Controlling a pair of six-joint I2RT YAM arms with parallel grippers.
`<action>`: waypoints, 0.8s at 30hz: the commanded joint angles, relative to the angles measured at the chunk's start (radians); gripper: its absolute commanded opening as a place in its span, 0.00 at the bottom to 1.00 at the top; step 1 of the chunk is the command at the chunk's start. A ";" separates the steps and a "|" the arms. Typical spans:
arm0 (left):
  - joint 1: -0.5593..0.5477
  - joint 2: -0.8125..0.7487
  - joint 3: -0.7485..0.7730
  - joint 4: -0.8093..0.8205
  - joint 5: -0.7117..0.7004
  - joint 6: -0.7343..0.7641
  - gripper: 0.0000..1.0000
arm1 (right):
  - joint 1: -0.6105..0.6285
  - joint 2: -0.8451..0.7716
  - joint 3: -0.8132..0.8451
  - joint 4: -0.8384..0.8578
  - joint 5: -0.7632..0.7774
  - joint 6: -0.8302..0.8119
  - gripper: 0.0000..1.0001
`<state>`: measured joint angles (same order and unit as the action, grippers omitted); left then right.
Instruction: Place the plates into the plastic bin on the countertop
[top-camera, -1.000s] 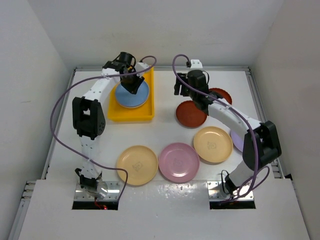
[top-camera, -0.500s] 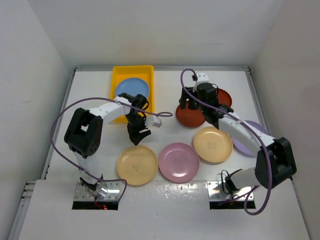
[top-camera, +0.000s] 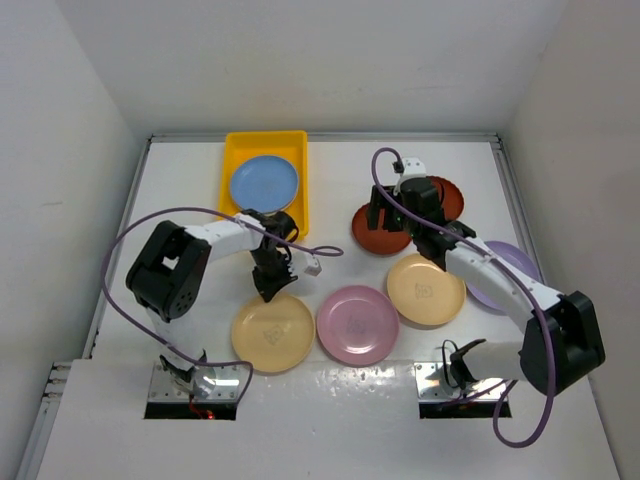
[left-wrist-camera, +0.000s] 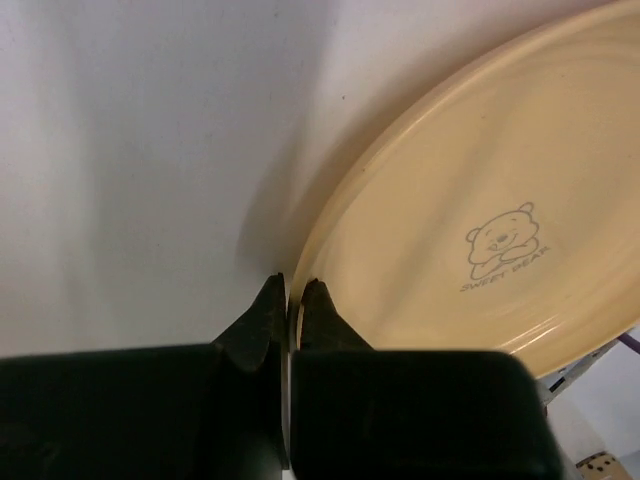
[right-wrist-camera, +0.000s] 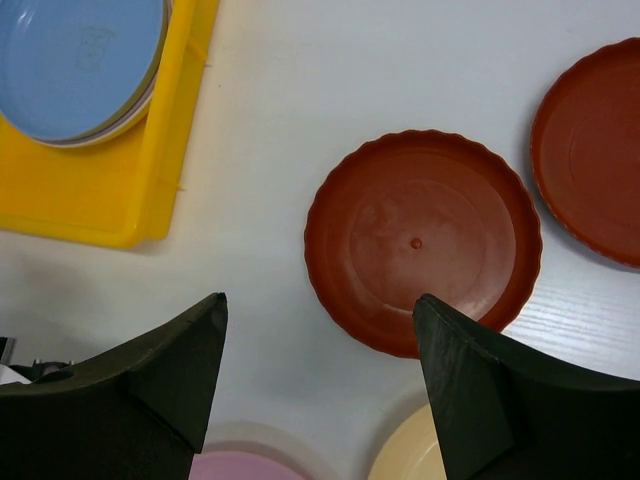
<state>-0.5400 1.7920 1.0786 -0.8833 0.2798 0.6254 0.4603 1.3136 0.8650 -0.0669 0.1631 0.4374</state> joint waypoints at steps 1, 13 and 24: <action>0.017 -0.017 0.016 0.034 0.016 -0.010 0.00 | -0.002 -0.040 -0.009 0.013 0.032 0.018 0.74; 0.172 -0.063 0.504 -0.264 0.286 0.048 0.00 | -0.003 0.012 0.066 0.026 0.018 0.003 0.74; 0.504 0.209 0.983 -0.073 0.180 -0.427 0.00 | -0.032 0.167 0.222 0.029 -0.011 0.012 0.74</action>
<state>-0.1440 1.9007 1.9430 -1.0687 0.5625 0.4240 0.4450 1.4452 1.0084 -0.0723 0.1661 0.4446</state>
